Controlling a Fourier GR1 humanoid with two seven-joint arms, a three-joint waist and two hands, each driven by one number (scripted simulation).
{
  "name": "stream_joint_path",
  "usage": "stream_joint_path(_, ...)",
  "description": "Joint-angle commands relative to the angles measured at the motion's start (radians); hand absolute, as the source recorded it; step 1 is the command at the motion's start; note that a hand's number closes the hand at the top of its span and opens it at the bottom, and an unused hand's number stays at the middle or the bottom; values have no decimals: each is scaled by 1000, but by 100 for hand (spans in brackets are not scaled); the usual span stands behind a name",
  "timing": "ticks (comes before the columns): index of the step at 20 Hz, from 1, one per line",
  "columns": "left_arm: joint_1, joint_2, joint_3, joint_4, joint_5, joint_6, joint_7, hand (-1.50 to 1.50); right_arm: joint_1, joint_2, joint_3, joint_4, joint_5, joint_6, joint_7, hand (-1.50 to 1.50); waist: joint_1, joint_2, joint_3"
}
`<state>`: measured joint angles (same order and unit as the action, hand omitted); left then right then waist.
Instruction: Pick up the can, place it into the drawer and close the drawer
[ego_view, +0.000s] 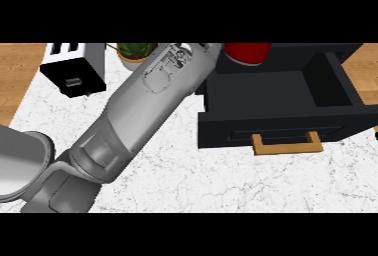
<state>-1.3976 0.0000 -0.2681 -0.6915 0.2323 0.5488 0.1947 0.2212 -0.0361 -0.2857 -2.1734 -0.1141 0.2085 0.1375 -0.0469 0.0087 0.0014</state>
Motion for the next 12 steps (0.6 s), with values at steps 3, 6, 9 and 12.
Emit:
stream_joint_path(3, -88, 0, -20, 165, 64, -17, -52, 150, 66, 27, 32, -4, 7, 30, -57, -150, -19, 4, 1)
stream_joint_path(6, -99, 0, -92, 179, 114, 33, -57, 150, -33, 7, 43, 16, 36, -21, 14, -150, -19, 6, 1)
stream_joint_path(9, -114, 0, -101, 231, 158, 25, -81, 150, -63, 7, 49, 63, 52, -14, -38, -150, -42, 14, 2)
stream_joint_path(12, -107, 0, -136, 266, 155, 5, -126, 150, -50, -4, 29, 15, 14, -14, 12, -150, -42, 12, 1)
